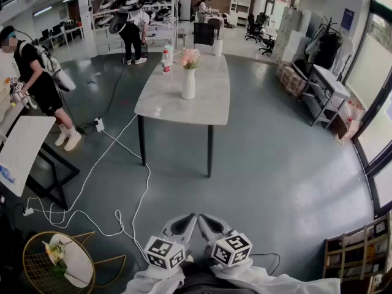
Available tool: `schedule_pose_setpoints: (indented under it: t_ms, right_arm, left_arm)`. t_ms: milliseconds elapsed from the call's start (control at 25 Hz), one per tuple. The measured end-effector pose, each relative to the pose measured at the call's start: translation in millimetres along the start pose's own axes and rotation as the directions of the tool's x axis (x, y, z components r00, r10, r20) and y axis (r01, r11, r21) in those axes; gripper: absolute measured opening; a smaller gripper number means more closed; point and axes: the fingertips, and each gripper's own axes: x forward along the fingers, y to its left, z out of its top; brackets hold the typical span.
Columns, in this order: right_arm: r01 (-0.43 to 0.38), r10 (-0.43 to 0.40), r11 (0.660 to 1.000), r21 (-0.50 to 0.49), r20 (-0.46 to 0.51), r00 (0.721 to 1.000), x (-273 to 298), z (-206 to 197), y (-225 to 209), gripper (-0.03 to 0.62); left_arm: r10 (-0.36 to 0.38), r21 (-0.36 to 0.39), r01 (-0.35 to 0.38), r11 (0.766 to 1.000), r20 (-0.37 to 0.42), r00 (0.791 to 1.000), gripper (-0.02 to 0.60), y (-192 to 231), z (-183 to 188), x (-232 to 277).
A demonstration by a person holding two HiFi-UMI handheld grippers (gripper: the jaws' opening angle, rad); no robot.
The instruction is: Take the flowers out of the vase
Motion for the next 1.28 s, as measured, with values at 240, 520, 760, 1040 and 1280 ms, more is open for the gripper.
schedule_pose_setpoints:
  t_ms: [240,520,760,1040,1280]
  right_arm:
    - [0.065,-0.065,0.997,-0.028,0.028,0.998,0.4,-3.3,5.3,0.0]
    - [0.097,-0.092,0.993,-0.065,0.077,0.993,-0.7,16.7,-0.5,0.0]
    - [0.115,-0.106,0.99,-0.083,0.099,0.989,14.5,34.2,-23.7,0.0]
    - [0.115,-0.107,0.989,-0.097,0.086,0.991,40.5,57.1,-67.9,0.0]
    - [0.127,-0.121,0.988,-0.091,0.073,0.99,69.5,75.5,-111.3,0.0]
  left_arm:
    - [-0.016,0.019,0.017,1.0,-0.03,0.999,0.003,2.8,-7.2,-9.0]
    - [0.001,0.037,-0.001,0.999,-0.005,1.0,0.003,10.4,7.3,-1.8]
    - [0.031,0.032,-0.032,0.999,0.016,0.999,0.003,26.5,20.2,20.9]
    - [0.046,0.006,-0.046,0.999,0.015,0.999,0.003,49.8,28.7,74.1]
    - [0.031,0.003,-0.031,1.0,-0.002,1.0,0.003,67.3,34.0,121.7]
